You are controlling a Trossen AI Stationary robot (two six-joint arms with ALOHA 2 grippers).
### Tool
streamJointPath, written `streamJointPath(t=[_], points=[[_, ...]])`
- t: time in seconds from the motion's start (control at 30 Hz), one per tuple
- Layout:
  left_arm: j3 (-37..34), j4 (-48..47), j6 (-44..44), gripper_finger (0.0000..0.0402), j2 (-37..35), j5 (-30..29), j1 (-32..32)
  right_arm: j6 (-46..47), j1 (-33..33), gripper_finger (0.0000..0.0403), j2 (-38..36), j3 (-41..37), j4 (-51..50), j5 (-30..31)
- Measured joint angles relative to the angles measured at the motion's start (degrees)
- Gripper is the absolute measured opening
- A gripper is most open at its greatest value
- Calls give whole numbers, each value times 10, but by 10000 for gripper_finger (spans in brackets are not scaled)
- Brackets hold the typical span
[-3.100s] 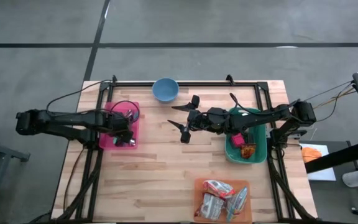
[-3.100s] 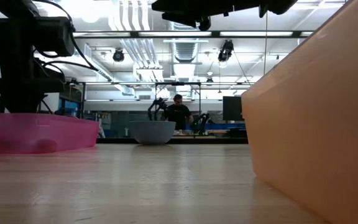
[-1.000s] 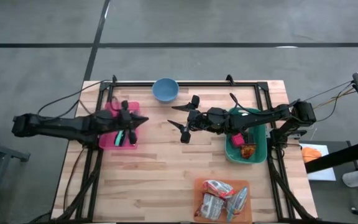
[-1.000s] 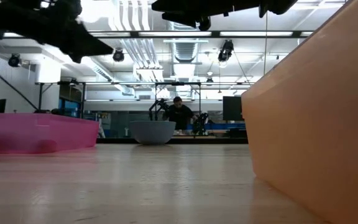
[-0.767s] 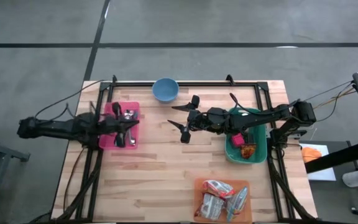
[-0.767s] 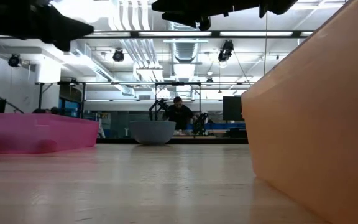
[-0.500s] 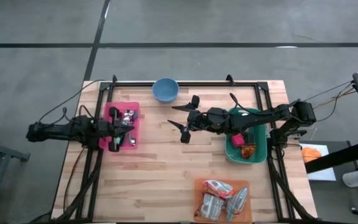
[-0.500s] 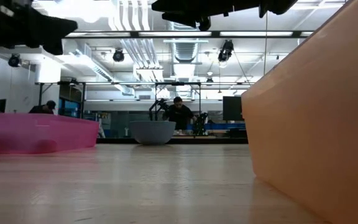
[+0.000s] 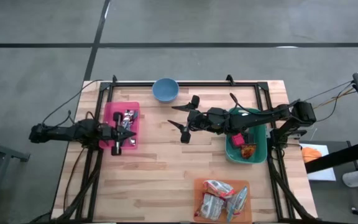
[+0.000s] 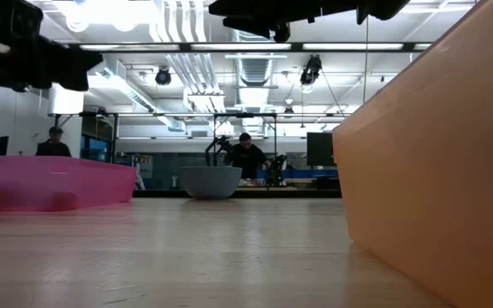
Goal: Pick & Place Food Item
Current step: Return to Home Position
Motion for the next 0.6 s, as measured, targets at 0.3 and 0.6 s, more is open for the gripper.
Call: streamJointPath(t=[0.3, 0.6], points=[[-1, -25, -1, 0, 4, -6, 0, 0, 0, 265, 0, 0, 0, 0], [-2, -24, -21, 0, 7, -11, 0, 0, 0, 265, 0, 0, 0, 0]])
